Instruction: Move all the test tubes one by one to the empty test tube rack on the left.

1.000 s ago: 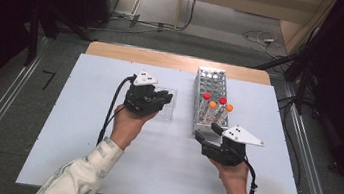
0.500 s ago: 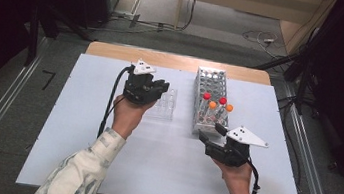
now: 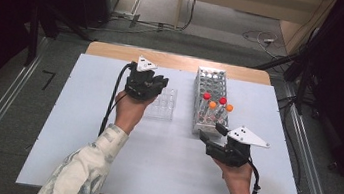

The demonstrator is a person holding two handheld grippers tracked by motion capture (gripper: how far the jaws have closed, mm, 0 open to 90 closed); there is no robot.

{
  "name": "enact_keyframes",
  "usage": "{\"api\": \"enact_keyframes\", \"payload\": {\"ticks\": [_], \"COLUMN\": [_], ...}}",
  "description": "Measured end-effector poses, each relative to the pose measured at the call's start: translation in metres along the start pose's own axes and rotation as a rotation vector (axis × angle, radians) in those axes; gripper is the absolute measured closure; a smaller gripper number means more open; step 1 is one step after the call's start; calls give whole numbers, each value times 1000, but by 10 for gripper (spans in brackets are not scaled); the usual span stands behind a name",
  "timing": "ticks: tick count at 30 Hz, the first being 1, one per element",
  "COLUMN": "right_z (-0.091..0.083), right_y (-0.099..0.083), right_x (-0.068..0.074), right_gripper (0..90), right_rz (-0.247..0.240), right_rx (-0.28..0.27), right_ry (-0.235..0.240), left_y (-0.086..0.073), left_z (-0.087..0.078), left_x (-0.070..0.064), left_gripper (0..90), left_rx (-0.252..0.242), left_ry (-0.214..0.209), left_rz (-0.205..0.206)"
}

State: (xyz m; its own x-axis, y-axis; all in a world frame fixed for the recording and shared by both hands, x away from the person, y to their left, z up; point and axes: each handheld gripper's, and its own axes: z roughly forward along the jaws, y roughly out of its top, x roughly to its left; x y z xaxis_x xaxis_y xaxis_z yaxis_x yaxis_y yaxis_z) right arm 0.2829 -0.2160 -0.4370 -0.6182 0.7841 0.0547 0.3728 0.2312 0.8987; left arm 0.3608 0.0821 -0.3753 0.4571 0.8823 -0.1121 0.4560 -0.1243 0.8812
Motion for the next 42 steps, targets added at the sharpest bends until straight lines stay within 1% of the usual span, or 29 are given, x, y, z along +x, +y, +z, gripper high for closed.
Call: {"api": "enact_keyframes", "payload": {"ticks": [2,6,7,8,9,10,12,14,18,20,21,24,27,29,32,34,35,36,37,38,39,41,42], "right_z": [-1,-1,-1,-1,-1,-1,-1,-1,0,0,0,1,2,3,3,3,3,3,3,3,3,4,5], "right_y": [0,0,0,0,0,0,0,0,0,0,0,-1,-1,-1,-1,-1,-1,-1,-1,-1,0,0,0], "right_x": [0,-1,-1,-1,-1,-1,-1,-1,-1,-1,-1,-2,-3,-3,-5,-7,-8,-9,-9,-10,-11,-15,-17], "right_gripper": [323,323,323,323,323,323,323,323,323,323,323,323,323,323,321,308,298,295,294,294,294,294,294], "right_rz": [4,-1,0,1,0,0,-1,-2,-1,-4,-4,-3,-1,-2,0,3,3,2,3,4,6,13,15], "right_rx": [-1,-5,-3,-2,-2,-2,-4,-2,1,3,3,7,6,9,10,10,11,12,14,13,11,10,13], "right_ry": [0,-2,-3,-3,-3,-2,-2,-4,-6,-6,-7,-12,-18,-25,-37,-46,-53,-66,-79,-84,-103,-134,-157], "left_y": [-2,-12,-14,-18,-21,-24,-32,-38,-44,-46,-46,-45,-44,-43,-42,-40,-39,-39,-38,-38,-38,-38,-39], "left_z": [3,7,9,11,13,15,19,23,27,28,28,26,23,21,17,14,13,11,10,7,5,2,0], "left_x": [-1,-3,-4,-6,-7,-9,-11,-12,-10,-10,-10,-9,-8,-8,-9,-10,-10,-11,-11,-11,-12,-12,-12], "left_gripper": [766,766,766,766,766,765,765,764,760,741,705,660,606,576,478,357,296,253,220,208,203,175,175], "left_rx": [5,5,9,21,20,22,45,56,63,61,59,53,46,44,29,20,18,18,18,19,21,12,6], "left_ry": [11,3,6,11,13,19,35,44,43,46,42,32,23,18,23,48,54,56,58,54,52,44,38], "left_rz": [18,28,39,60,65,80,105,110,97,94,90,85,65,62,43,25,12,-1,-6,-6,-5,-18,-24]}}
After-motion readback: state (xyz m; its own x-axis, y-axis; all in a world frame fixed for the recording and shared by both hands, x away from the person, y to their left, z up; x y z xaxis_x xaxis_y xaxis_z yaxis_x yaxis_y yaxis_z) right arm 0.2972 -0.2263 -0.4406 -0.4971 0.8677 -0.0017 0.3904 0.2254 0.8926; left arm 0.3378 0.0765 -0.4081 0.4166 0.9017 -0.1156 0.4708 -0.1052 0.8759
